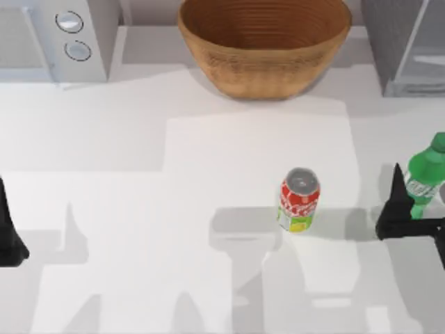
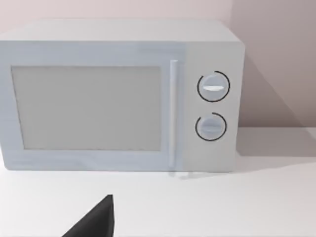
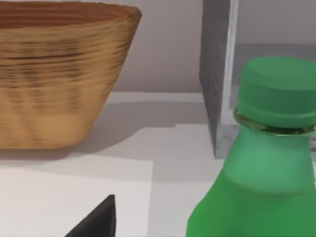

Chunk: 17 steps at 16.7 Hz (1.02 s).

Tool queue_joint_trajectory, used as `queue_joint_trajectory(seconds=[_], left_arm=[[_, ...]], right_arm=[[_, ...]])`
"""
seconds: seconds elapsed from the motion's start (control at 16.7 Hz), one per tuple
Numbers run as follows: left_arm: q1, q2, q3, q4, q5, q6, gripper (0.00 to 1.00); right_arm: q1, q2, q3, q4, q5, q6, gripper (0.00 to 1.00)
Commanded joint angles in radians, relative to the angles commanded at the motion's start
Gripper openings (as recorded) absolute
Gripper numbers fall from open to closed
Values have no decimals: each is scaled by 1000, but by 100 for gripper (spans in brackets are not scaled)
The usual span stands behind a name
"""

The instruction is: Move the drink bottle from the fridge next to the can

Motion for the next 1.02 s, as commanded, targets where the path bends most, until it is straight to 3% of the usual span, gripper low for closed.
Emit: queue_joint_trajectory(seconds=[0.42, 1.02], left_arm=[[0, 0, 0, 0, 0, 0, 100], [0, 0, 0, 0, 0, 0, 100]], right_arm=[[-43, -282, -38, -225, -45, 4, 100], [-275, -1161, -122, -1104, -250, -8, 100]])
